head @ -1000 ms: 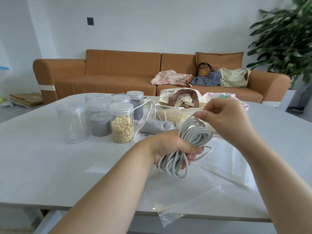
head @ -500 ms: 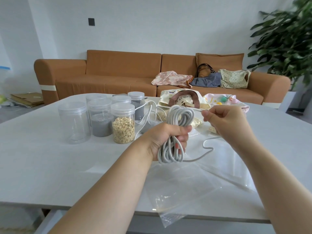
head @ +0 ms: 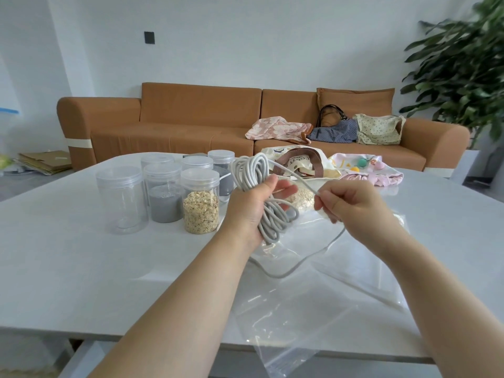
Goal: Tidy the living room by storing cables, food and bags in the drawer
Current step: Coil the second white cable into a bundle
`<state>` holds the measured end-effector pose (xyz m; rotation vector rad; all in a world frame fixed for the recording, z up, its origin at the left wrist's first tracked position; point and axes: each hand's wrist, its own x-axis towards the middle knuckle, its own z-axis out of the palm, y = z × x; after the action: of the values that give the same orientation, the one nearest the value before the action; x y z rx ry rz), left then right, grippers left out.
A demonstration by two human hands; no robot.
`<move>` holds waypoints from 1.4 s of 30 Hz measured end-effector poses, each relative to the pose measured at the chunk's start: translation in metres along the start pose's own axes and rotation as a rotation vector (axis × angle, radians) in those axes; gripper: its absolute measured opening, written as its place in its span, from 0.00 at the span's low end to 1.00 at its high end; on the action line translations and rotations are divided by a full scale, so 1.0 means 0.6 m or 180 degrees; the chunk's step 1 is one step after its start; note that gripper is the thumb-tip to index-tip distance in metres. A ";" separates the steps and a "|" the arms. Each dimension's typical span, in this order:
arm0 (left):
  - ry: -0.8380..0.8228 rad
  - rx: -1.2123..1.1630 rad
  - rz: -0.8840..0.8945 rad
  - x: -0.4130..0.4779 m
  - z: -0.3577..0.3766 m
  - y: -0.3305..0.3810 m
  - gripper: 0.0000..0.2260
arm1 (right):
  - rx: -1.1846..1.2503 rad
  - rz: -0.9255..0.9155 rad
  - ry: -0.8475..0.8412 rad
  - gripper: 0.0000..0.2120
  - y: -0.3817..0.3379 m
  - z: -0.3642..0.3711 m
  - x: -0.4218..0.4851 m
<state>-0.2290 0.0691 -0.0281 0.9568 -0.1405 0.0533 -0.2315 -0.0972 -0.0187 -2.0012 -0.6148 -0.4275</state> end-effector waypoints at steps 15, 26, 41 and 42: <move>0.0112 -0.0234 0.0115 0.002 -0.002 0.003 0.11 | -0.0184 0.0319 -0.0653 0.09 -0.011 0.012 -0.012; 0.0799 0.0083 0.0322 0.018 -0.010 -0.012 0.15 | -0.0828 -0.0701 0.0448 0.03 -0.013 0.048 -0.021; 0.0057 -0.0621 -0.0383 0.011 -0.008 -0.012 0.09 | -0.2644 -0.2109 0.0282 0.11 -0.009 0.060 -0.027; 0.0017 -0.0616 -0.0401 0.009 -0.006 -0.010 0.09 | -0.2655 -0.2103 0.0251 0.11 -0.006 0.059 -0.027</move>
<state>-0.2228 0.0687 -0.0340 0.7706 -0.0786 -0.0729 -0.2449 -0.0685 -0.0415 -2.4846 -1.1866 -1.3267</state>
